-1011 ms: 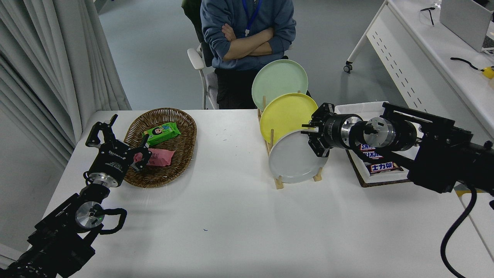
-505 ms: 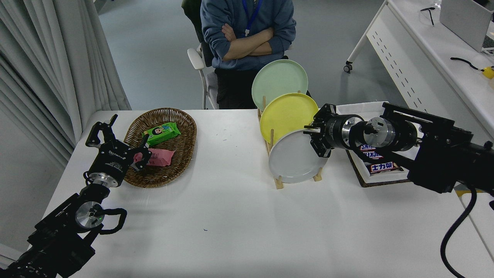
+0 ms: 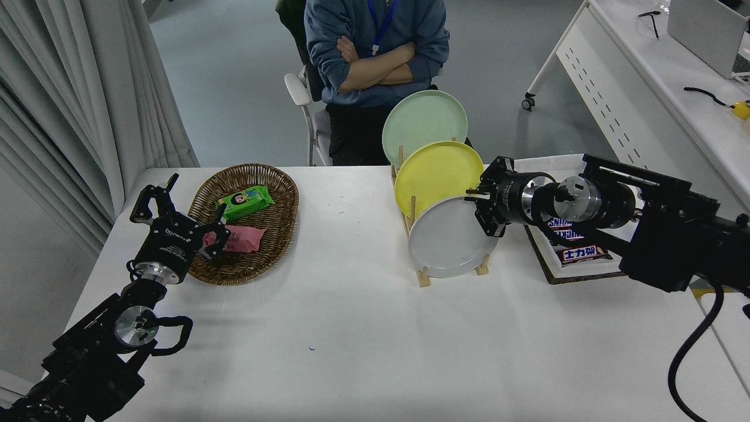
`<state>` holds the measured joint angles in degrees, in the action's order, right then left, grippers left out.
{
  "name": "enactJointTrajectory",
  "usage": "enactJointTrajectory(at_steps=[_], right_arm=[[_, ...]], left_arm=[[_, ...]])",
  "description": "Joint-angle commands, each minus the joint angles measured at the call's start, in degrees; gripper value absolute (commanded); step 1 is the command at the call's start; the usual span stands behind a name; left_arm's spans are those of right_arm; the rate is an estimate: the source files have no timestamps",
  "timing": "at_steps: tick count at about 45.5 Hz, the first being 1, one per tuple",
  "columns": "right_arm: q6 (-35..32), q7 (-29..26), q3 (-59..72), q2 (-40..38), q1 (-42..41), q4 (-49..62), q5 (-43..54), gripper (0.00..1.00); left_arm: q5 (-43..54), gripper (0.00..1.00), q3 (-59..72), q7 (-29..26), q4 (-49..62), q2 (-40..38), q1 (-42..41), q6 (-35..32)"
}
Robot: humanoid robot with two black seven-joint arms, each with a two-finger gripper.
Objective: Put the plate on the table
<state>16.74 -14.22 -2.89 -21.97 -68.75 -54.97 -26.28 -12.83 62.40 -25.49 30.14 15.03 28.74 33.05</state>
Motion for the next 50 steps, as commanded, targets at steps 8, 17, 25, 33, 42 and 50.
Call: enactJointTrajectory(at_steps=[8,17,25,33,42,50], right_arm=[[-0.1,-1.4,-1.6,-0.3,-0.8,-0.3,0.2,0.00],[-0.8,-4.0,-6.1,-1.2,-3.5,-0.8,0.1,0.00],[-0.7,-6.2,-7.6,-4.1,-9.1,-1.8,0.0,0.00],[0.0,-6.3,-8.1,-6.1,-13.6,-2.6,-6.0,0.00],[1.6,-6.6,-8.2,-6.9,-17.3,-4.4,-11.9,0.00],[2.5,-7.2,-9.0,-6.7,-17.3,-4.5,-17.0,0.00]], left_arm=[[0.0,1.00,0.0,0.0,0.0,0.0,0.0,0.0],[0.0,1.00,0.0,0.0,0.0,0.0,0.0,0.0],[0.0,1.00,0.0,0.0,0.0,0.0,0.0,0.0],[0.0,1.00,0.0,0.0,0.0,0.0,0.0,0.0],[0.0,1.00,0.0,0.0,0.0,0.0,0.0,-0.1],[0.0,1.00,0.0,0.0,0.0,0.0,0.0,0.0]])
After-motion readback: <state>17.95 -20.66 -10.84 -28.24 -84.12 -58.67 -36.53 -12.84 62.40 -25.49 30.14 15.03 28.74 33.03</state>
